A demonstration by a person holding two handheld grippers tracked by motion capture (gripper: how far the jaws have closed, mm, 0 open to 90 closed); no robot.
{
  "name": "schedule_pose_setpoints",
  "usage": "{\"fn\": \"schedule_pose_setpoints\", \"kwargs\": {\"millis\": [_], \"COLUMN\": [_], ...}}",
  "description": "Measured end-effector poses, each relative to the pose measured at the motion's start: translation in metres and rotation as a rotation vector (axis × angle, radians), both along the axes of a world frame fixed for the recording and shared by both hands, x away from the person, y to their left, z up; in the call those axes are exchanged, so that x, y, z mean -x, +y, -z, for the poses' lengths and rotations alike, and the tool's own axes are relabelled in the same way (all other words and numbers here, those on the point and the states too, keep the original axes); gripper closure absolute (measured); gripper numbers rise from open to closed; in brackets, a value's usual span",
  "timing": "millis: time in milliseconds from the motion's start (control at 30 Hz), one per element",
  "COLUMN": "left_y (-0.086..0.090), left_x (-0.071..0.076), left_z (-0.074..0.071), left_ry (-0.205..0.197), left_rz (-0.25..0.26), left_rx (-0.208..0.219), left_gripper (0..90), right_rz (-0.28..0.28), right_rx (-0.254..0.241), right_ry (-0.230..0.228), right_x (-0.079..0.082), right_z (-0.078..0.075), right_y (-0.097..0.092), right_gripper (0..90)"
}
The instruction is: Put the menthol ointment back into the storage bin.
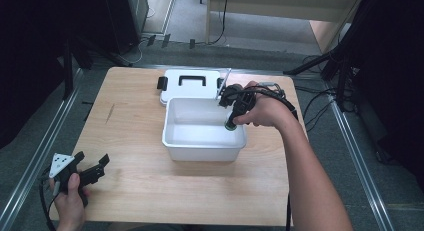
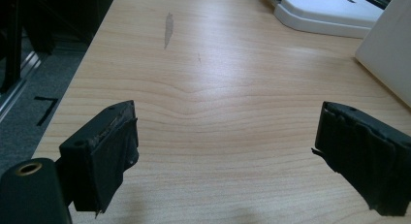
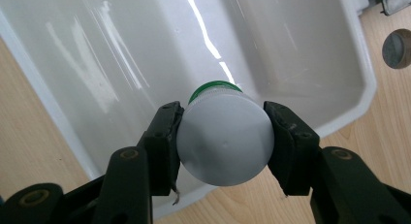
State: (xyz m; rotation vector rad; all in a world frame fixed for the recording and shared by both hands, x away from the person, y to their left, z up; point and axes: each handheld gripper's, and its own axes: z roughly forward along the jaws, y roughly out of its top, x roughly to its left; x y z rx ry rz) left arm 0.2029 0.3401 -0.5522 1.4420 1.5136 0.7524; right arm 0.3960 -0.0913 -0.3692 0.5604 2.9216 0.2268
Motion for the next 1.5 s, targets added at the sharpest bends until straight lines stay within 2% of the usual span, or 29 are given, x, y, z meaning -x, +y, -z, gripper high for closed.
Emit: {"fn": "schedule_pose_setpoints", "kwargs": {"millis": [233,433,867,1067,1267,1500], "left_y": [0.000,0.000,0.000,0.000,0.000,0.000], "left_x": [0.000,0.000,0.000,0.000,0.000,0.000], "left_z": [0.000,0.000,0.000,0.000,0.000,0.000], "left_ry": [0.000,0.000,0.003,0.003,0.004,0.007], "left_rz": [-0.001,-0.001,0.001,0.001,0.001,0.001], "left_rx": [0.000,0.002,0.000,0.000,-0.001,-0.001], "left_gripper": [8.7,8.7,8.7,8.7,8.7,8.7], "right_rz": [-0.034,-0.068,-0.100,-0.105,-0.083,-0.082], "right_rx": [0.027,0.073,0.123,0.155,0.190,0.229], "right_ry": [0.003,0.000,0.010,0.026,0.041,0.041], "right_x": [-0.003,-0.004,-0.005,-0.007,-0.009,-0.009], "right_z": [0.019,0.034,0.060,0.071,0.078,0.080], "right_y": [0.004,0.006,0.019,0.024,0.027,0.031], "right_gripper": [51.8,51.8,51.7,51.7,51.6,51.6]}}
